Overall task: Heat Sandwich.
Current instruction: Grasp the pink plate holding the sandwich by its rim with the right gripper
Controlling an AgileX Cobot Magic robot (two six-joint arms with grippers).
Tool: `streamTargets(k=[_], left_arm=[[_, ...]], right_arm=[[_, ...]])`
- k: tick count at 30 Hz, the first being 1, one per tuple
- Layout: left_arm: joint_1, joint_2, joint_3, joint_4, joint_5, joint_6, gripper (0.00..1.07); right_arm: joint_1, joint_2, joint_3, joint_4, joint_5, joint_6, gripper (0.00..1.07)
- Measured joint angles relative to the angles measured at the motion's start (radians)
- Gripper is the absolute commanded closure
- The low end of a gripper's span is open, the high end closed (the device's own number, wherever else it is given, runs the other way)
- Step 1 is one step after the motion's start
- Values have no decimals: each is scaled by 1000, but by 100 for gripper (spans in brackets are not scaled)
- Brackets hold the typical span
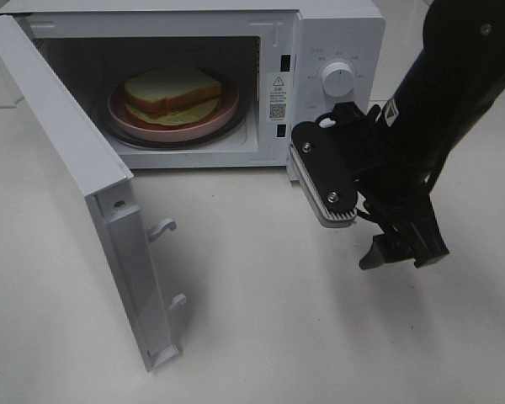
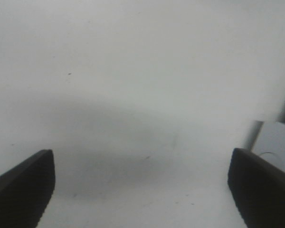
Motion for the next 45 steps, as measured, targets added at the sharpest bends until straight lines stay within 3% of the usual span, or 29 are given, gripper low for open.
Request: streamTargets(k=[8,30,45], left_arm=[[0,0,0,0,0,0,9],[0,0,0,0,0,0,9],[0,0,0,0,0,0,9]], right_arm=[[17,28,-119,-35,-58,0,17],[75,243,-314,-51,-187,-28,18],[87,442,-530,-50,-204,-19,20]])
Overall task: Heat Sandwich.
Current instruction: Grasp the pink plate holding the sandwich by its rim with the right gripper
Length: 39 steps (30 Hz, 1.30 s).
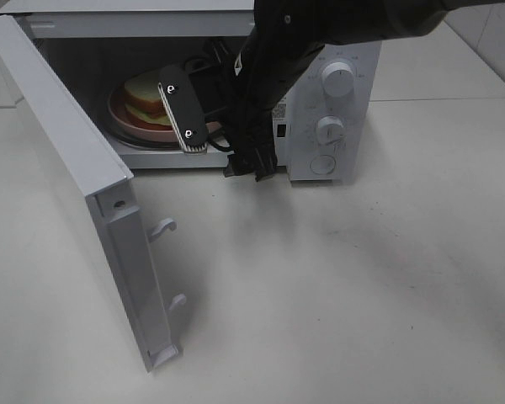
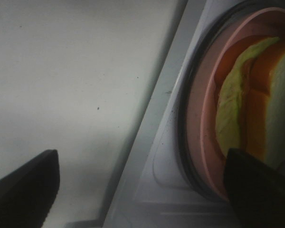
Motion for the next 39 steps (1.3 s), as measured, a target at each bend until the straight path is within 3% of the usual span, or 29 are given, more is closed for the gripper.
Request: streamTargets(k=[28,39], left_arm=[[0,0,0,0,0,0,9],[0,0,0,1,0,0,9]], right_arm=[[0,308,-436,31,74,201,25],[0,362,-449,53,97,199,27]])
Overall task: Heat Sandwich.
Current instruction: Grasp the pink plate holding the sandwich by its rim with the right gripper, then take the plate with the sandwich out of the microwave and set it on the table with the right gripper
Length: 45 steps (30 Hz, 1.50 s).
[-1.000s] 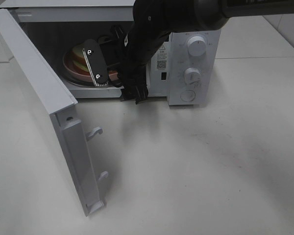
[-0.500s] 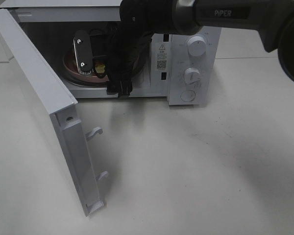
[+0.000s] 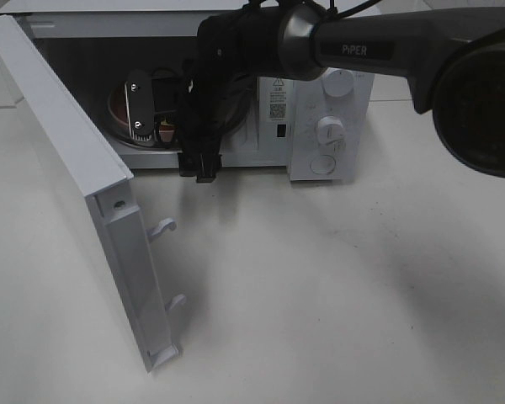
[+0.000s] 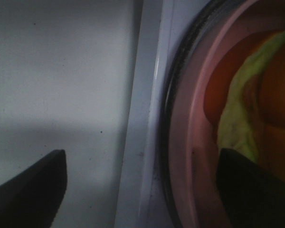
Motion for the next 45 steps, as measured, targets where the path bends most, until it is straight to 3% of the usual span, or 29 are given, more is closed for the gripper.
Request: streamTargets(k=[14,30,31,34,35,37,38,39,41,45], left_arm=[[0,0,0,3,0,0,9],[0,0,0,5,0,0,9],[0,0,0,5,0,0,9],[0,0,0,5,0,0,9],[0,0,0,5,0,0,9],[0,0,0,5,0,0,9],[0,0,0,5,0,0,9],[0,0,0,5,0,0,9],[0,0,0,5,0,0,9],[0,0,0,5,0,0,9]], right_arm=[[-30,16,14,77,21,-19,31],[-56,12,59,78,7,-62,33],[-56,12,59,78,7,-63,35],[-56,6,59,78,6,-65,56],[-56,6,59,78,6,-65,56],[-57,-6,59,77,19,-58,81],[-57,-10,60,77,25,-52,89],[-57,-10,60,77,25,-52,89],[-57,-19,60,76,24,-50,107],[-54,-27,61,53,36,-53,107]])
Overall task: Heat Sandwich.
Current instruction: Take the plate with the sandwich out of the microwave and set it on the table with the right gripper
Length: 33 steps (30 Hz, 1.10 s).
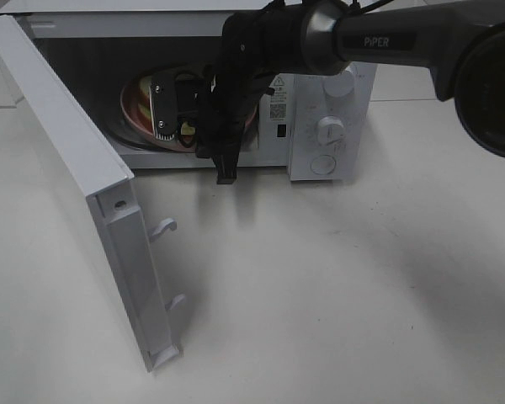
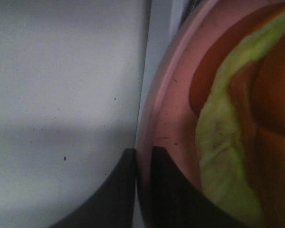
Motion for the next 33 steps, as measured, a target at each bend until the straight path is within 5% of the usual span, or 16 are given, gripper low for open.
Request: streamTargets(k=[15,26,33], left_arm=[[0,0,0,1,0,0,9],[0,0,0,1,0,0,9],[0,0,0,1,0,0,9]], right_arm=[[4,-24,21,-29,38,-40,107],[6,-114,167,-8,28,-190,107],[0,-188,256,109,14,-347,107]])
